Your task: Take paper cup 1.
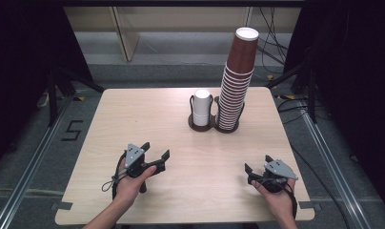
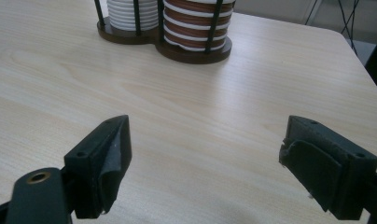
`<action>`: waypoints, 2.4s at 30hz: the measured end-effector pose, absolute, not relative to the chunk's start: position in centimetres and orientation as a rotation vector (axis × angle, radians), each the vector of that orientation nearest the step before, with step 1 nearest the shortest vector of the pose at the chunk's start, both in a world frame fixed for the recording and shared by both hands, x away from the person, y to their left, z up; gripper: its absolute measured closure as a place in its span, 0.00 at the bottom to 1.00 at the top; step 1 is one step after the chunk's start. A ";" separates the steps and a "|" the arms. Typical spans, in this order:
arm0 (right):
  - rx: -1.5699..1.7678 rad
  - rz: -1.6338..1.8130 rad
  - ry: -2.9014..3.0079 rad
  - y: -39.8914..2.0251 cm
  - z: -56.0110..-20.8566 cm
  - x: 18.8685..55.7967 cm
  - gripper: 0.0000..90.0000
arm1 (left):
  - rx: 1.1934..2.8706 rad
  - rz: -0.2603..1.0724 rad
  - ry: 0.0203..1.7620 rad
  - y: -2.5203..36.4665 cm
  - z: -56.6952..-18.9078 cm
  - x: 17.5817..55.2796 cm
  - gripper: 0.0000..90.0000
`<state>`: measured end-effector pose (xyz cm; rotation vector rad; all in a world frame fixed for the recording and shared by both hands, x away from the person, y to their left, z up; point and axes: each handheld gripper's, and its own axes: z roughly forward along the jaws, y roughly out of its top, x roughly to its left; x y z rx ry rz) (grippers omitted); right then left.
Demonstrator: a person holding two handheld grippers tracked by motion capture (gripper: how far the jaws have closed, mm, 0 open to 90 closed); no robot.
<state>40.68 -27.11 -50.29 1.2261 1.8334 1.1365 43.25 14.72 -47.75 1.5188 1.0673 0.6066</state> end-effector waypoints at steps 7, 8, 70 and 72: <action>1.176 1.125 1.851 -26.9 -50.3 40.6 0.18 | 1.525 0.597 1.045 14.1 -47.5 43.3 0.16; 1.176 1.123 1.856 -26.8 -50.3 40.5 0.18 | 1.524 0.599 1.037 14.1 -47.4 43.3 0.16; 1.228 1.310 1.826 -11.8 -49.2 57.2 0.34 | 1.687 0.702 0.917 2.6 -40.6 61.1 0.23; 1.250 1.308 1.823 -11.6 -49.3 57.4 0.34 | 1.690 0.697 0.918 2.5 -40.8 61.3 0.24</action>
